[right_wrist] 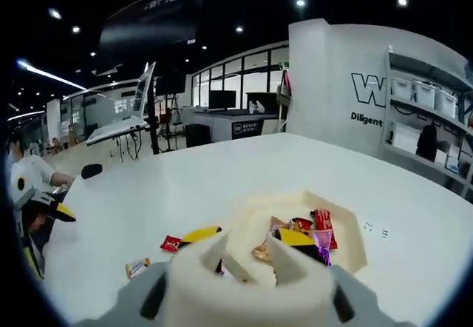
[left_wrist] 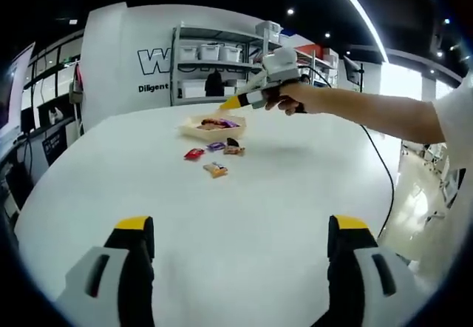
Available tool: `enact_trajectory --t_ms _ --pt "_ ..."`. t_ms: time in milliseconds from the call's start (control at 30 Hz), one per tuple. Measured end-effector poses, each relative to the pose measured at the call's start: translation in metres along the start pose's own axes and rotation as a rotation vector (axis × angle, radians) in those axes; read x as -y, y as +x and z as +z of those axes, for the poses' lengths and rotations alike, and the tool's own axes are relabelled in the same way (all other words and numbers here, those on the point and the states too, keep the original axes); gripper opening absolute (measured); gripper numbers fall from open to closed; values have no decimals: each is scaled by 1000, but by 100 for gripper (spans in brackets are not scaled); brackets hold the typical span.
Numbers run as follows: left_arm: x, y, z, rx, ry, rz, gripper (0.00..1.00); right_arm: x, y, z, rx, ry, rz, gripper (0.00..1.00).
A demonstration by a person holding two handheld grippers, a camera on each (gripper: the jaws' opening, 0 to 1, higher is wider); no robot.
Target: Place the target food into the container with the food tongs after gripping and lifting it, then release it inside without dropping or visibly crushing the food.
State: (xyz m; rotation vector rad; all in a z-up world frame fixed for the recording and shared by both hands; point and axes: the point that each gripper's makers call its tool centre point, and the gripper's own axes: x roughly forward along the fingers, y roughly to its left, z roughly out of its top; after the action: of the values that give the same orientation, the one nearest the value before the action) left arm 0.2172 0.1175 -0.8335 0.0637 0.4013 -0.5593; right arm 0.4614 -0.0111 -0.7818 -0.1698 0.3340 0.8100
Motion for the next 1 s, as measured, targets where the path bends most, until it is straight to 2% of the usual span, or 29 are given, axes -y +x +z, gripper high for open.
enact_trajectory --t_ms 167,467,800,1000 --pt "3 -2 0 2 4 -4 96 -15 -11 -8 -7 -16 31 22" --pt "6 -6 0 9 9 -3 96 -27 -24 -18 -8 -5 62 22" --pt "8 -11 4 20 12 -7 97 -42 -28 -36 -31 -12 102 22" --pt "7 -12 3 23 9 -4 97 -45 -23 -44 -38 -9 116 22"
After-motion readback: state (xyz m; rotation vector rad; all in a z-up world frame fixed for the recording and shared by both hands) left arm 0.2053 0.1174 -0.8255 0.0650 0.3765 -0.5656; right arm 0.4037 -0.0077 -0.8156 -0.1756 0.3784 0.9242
